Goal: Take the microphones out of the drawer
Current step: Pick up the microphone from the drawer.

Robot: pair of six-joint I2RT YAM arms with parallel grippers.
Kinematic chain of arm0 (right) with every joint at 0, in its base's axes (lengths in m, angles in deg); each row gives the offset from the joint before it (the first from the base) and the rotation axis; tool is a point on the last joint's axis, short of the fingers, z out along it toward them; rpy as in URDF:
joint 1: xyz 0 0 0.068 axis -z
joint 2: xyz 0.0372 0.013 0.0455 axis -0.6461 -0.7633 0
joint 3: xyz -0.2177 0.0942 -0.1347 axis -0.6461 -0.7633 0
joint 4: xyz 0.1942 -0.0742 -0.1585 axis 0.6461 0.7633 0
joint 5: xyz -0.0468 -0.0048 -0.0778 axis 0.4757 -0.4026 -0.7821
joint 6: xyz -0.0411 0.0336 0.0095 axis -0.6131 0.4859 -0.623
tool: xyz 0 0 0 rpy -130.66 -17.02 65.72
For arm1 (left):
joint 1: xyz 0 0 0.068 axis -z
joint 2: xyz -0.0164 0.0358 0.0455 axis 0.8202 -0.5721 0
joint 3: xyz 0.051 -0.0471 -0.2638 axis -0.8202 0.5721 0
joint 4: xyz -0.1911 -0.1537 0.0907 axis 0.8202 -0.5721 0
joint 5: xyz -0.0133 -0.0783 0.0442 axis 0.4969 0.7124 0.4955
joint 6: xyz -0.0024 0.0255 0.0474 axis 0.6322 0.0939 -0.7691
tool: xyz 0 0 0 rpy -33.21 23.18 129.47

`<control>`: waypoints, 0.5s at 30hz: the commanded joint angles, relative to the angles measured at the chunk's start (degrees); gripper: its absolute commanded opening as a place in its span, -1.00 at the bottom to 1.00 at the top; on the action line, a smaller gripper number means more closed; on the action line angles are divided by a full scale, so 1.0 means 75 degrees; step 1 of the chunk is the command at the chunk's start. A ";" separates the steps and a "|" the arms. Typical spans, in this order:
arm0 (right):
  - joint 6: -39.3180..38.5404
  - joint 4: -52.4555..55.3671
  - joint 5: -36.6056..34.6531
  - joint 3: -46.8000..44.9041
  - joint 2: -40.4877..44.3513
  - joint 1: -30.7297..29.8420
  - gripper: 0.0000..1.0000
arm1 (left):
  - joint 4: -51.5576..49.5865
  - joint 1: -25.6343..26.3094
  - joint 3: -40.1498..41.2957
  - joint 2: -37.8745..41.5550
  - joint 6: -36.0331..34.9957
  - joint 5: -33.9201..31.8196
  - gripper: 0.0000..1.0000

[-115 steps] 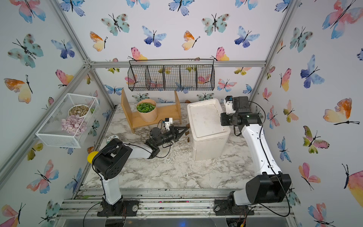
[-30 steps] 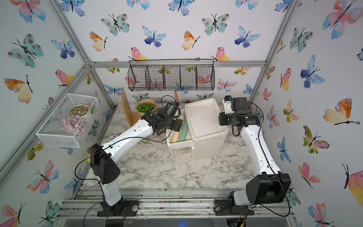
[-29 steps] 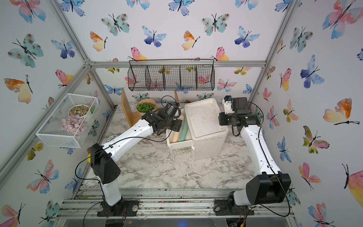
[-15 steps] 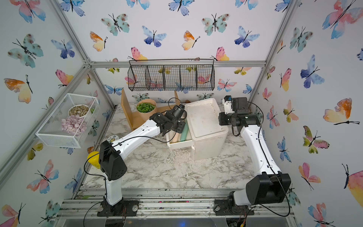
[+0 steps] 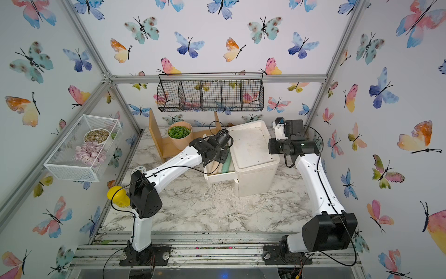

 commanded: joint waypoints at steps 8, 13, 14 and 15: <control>0.0463 -0.1056 0.0598 0.0058 0.0178 0.0023 -0.88 | -0.0668 0.0004 -0.0123 -0.0185 -0.0141 -0.0003 -0.63; 0.0440 -0.1038 0.0580 0.0077 0.0189 0.0023 -0.88 | -0.0398 0.0012 -0.0074 0.0056 0.0027 -0.0017 -0.71; 0.0432 -0.1041 0.0579 0.0082 0.0189 0.0023 -0.87 | -0.0348 0.0008 -0.0035 0.0112 0.0061 -0.0035 -0.72; 0.0426 -0.1039 0.0580 0.0093 0.0180 0.0023 -0.87 | -0.0278 0.0006 0.0017 0.0197 0.0093 -0.0081 -0.72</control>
